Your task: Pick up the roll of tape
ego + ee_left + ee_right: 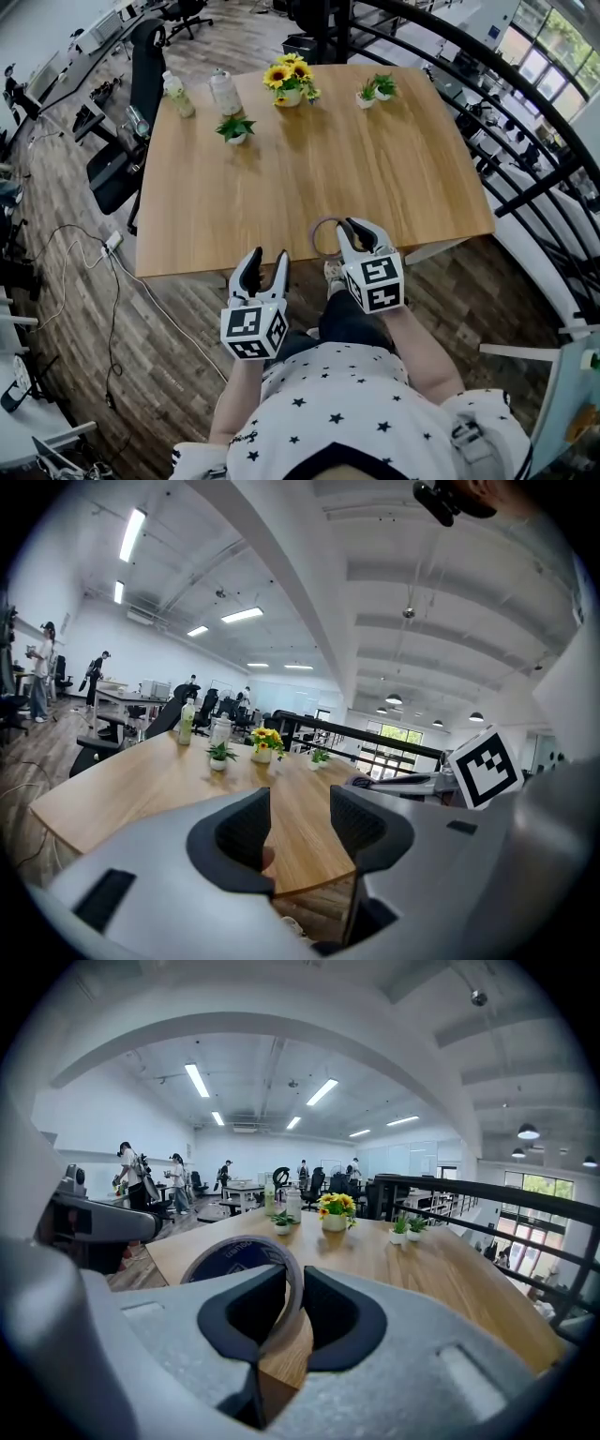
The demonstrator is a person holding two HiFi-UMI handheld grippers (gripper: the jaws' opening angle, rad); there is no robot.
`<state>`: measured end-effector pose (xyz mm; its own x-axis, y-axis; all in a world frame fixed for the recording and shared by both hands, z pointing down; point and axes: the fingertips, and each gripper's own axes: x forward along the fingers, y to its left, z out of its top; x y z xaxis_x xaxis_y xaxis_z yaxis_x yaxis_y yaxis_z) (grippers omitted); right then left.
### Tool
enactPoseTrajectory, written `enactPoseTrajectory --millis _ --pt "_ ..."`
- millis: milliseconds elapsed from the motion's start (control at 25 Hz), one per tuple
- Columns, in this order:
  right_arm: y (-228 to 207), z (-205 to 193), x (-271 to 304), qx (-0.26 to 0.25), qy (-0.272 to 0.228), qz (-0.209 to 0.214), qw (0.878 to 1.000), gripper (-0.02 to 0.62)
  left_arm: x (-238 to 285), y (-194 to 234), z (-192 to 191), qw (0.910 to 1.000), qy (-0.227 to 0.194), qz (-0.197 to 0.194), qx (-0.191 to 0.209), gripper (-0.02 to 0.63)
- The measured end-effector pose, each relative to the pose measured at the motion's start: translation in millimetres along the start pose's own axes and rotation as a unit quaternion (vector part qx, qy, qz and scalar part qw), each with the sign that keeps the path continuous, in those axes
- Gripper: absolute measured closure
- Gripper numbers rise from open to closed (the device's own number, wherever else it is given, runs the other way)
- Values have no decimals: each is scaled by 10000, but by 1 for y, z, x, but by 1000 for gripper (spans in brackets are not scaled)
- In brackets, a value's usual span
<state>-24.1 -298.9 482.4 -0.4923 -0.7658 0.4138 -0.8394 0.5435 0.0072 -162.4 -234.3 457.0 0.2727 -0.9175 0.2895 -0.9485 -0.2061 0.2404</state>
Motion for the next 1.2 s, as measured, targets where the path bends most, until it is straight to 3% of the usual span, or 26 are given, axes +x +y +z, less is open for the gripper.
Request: enactPoseTrajectory --millis 640,1200 --pt "35 -7 -80 11 -345 -121 9993 528 -72 -19 -18 9999 -125 32 62 412" --pt "47 -12 -121 -26 -497 -145 9987 528 -94 -36 -26 9998 -183 -30 93 413"
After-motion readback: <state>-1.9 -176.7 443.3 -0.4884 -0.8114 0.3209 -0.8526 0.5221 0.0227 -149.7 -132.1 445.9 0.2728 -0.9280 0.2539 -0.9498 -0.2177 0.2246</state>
